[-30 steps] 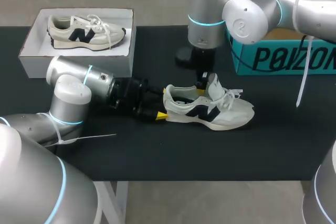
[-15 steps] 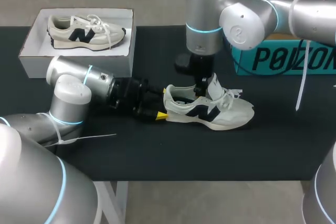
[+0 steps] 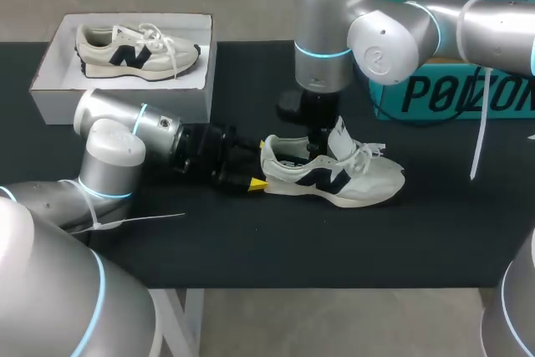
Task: Take the shoe out of the shoebox, open the shoe tongue, remove and reinsert the insole, then place the shoe into the shoebox
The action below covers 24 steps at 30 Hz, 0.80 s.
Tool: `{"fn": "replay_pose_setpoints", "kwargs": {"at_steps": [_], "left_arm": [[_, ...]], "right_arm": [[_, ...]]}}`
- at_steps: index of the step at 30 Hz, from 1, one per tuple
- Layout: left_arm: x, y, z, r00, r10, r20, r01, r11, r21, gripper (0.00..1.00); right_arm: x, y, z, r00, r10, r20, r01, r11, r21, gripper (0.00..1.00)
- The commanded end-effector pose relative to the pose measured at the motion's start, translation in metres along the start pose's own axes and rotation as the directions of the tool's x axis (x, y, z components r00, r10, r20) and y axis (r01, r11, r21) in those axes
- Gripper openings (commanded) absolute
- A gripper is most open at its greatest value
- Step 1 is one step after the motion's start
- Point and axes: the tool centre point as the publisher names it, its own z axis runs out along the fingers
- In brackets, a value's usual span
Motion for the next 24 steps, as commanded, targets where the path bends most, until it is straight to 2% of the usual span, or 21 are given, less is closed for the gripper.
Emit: {"fn": "replay_pose_setpoints", "kwargs": {"at_steps": [1,8,10,11,12,13,24], "left_arm": [[-0.001,0.004,0.002,1.0,0.001,0.0,-0.001,1.0,0.0,0.0],[-0.001,0.004,0.002,1.0,0.001,0.0,-0.001,1.0,0.0,0.0],[-0.001,0.004,0.002,1.0,0.001,0.0,-0.001,1.0,0.0,0.0],[-0.001,0.004,0.002,1.0,0.001,0.0,-0.001,1.0,0.0,0.0],[-0.001,0.004,0.002,1.0,0.001,0.0,-0.001,1.0,0.0,0.0],[-0.001,0.004,0.002,1.0,0.001,0.0,-0.001,1.0,0.0,0.0],[-0.001,0.004,0.002,1.0,0.001,0.0,-0.001,1.0,0.0,0.0]], "right_arm": [[-0.003,0.006,0.016,1.0,0.002,-0.003,-0.002,1.0,0.01,0.42],[0.003,0.01,0.044,0.999,0.005,-0.047,-0.003,0.999,0.037,0.4],[0.006,0.011,0.048,0.998,-0.003,-0.062,0.006,0.999,0.044,0.36],[0.008,0.01,0.049,0.997,-0.006,-0.072,0.01,0.999,0.05,0.31],[0.009,0.01,0.05,0.997,-0.009,-0.077,0.013,0.999,0.051,0.12],[0.011,0.009,0.049,0.997,-0.012,-0.082,0.017,0.998,0.057,0.0],[0.008,0.003,0.029,0.986,0.002,-0.165,0.012,0.996,0.085,0.0]]}}
